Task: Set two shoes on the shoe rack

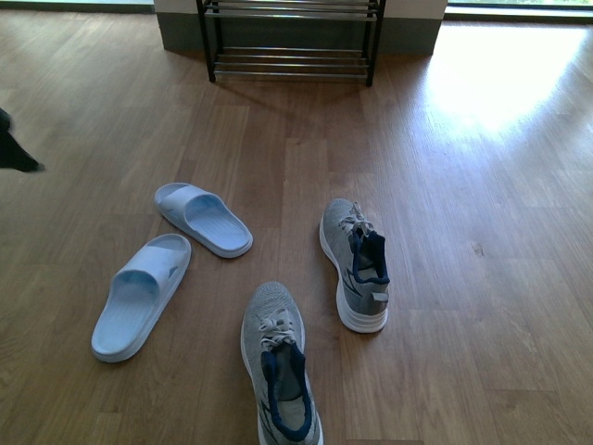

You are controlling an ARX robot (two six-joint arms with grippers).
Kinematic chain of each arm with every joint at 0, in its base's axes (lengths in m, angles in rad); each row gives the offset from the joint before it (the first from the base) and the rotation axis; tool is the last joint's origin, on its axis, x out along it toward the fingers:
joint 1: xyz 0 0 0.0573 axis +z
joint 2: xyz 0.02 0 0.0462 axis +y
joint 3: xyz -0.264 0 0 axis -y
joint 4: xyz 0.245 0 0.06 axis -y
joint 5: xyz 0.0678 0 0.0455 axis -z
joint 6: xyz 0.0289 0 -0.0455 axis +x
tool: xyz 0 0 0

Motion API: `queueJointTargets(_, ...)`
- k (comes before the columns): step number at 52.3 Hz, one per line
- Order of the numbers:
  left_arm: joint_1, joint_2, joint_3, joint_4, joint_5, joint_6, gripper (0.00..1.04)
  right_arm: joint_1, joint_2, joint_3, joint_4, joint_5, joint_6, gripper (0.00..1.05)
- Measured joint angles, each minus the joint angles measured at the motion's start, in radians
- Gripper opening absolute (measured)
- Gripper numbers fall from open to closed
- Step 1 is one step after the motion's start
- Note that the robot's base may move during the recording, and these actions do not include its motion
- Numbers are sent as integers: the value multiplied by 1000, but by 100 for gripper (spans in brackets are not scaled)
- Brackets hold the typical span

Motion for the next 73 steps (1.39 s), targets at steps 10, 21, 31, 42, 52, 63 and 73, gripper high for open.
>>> queueJointTargets(10,2,355,210,-65,66,90,95,0,0,0,0,0,0,95)
queueJointTargets(21,-35,694,448,-170,171,233,95,0,0,0,0,0,0,95)
queueJointTargets(31,-71,903,617,-213,293,330,95,0,0,0,0,0,0,95)
queueJointTargets(42,-116,1061,731,-255,403,386,95,0,0,0,0,0,0,95)
queueJointTargets(52,-125,1181,839,-323,427,450,95,0,0,0,0,0,0,95)
queueJointTargets(63,-142,1266,928,-362,492,472,95,0,0,0,0,0,0,95)
queueJointTargets(73,-147,1324,982,-438,491,514,95,0,0,0,0,0,0,95)
